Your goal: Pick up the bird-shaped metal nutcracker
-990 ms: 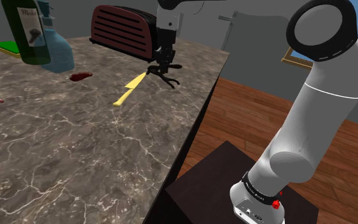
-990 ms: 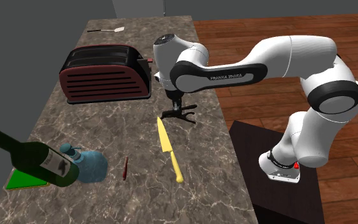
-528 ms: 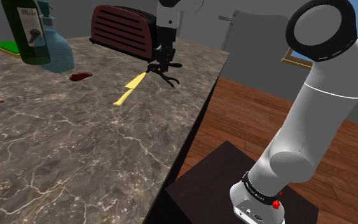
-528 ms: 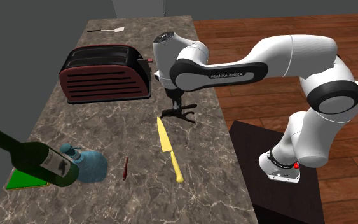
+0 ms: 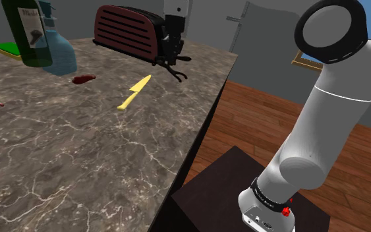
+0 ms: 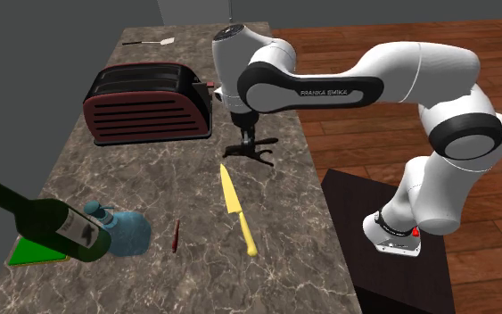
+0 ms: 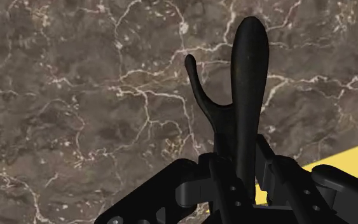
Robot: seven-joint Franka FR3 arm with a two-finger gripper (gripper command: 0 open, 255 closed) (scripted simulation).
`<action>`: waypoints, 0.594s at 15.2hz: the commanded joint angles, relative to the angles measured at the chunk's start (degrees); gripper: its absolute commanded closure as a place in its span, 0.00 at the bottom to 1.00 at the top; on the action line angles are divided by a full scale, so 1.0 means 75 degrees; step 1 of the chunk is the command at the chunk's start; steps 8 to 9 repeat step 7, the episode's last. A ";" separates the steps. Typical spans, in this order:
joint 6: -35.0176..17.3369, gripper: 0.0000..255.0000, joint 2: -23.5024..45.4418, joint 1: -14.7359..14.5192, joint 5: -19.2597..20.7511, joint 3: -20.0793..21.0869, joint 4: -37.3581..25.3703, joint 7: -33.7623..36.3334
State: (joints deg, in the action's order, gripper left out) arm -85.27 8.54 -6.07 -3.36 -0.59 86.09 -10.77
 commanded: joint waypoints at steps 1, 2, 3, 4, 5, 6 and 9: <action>0.0218 1.00 0.0040 0.0000 -0.0002 0.0001 -0.0257 0.0013; 0.0330 1.00 0.0065 0.0001 -0.0003 0.0001 -0.0394 0.0019; 0.0444 1.00 0.0092 0.0002 -0.0004 0.0000 -0.0534 0.0024; 0.0558 1.00 0.0121 0.0004 -0.0005 0.0000 -0.0678 0.0030; 0.0674 1.00 0.0153 0.0005 -0.0006 0.0000 -0.0826 0.0035; 0.0691 1.00 0.0157 0.0005 -0.0006 0.0000 -0.0847 0.0036; 0.0692 1.00 0.0158 0.0005 -0.0006 0.0000 -0.0849 0.0036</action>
